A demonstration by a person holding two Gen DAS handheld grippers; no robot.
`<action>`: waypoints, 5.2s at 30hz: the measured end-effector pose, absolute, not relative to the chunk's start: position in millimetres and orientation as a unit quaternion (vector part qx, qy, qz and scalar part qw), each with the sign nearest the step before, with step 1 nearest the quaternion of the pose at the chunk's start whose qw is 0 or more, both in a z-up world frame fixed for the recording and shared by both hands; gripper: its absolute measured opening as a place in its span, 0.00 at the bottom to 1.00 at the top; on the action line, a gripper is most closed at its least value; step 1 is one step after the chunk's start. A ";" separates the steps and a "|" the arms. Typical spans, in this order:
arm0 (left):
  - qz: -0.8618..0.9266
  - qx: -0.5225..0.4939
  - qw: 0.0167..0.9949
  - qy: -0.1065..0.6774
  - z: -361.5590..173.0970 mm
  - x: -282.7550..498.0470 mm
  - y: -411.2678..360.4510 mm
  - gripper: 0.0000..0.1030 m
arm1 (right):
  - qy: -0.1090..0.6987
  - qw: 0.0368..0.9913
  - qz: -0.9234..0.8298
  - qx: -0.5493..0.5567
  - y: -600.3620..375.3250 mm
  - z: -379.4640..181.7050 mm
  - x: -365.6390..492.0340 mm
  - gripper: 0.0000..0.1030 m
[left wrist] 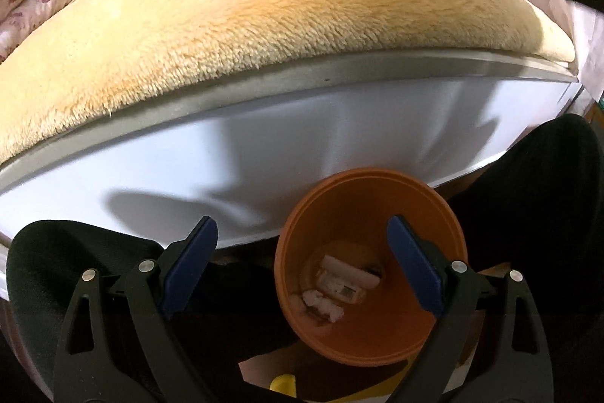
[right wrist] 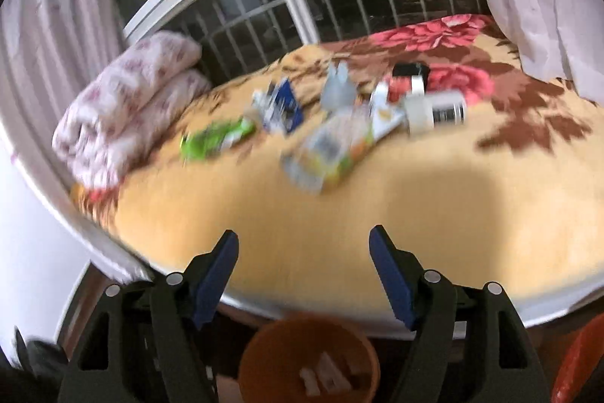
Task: Collect trash
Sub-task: 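Grasp the white Yici juice pouch with the right gripper, then grasp the green snack bag with the left gripper, then carry the juice pouch and green snack bag down over the orange bin, then open both grippers to drop the pouch and snack bag into the bin, then grasp the blue-white milk carton with the left gripper while the right returns to the bed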
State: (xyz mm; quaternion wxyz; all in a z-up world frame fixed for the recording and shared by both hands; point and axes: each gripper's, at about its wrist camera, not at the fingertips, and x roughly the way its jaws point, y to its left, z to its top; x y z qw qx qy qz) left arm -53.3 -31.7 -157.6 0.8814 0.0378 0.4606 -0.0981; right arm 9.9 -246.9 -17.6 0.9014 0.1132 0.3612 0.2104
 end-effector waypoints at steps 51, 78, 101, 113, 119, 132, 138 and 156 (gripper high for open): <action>-0.038 0.176 0.898 0.401 -6.8 156.3 50.6 0.90 | 0.338 0.904 0.225 0.135 -248.1 -44.2 -29.3 0.39; -0.002 0.081 0.925 0.372 -13.8 44.8 -7.4 0.28 | 0.338 0.904 0.232 0.120 -243.6 -42.9 -55.8 0.39; -0.064 0.045 0.882 0.465 -144.0 -61.9 -49.9 0.28 | 0.416 0.872 0.259 0.021 -207.8 -129.0 -101.5 0.39; -0.076 0.028 0.813 0.577 -224.6 -21.5 -55.7 0.28 | 0.521 0.824 0.214 0.062 -209.5 -203.6 -61.3 0.39; -0.084 0.034 0.811 0.577 -229.4 -16.5 -63.5 0.28 | 0.536 0.815 0.213 0.065 -206.6 -216.5 -57.2 0.39; -0.069 0.022 0.821 0.566 -216.0 -23.2 -57.8 0.76 | 0.514 0.834 0.179 0.087 -220.6 -200.5 -61.3 0.69; -0.075 0.007 0.832 0.550 -195.9 -29.2 -53.3 0.76 | 0.484 0.855 0.172 0.072 -225.6 -182.9 -73.6 0.69; -0.057 0.109 0.929 0.349 -14.2 106.1 -50.1 0.89 | 0.389 0.897 0.196 0.077 -249.9 -135.6 -94.7 0.77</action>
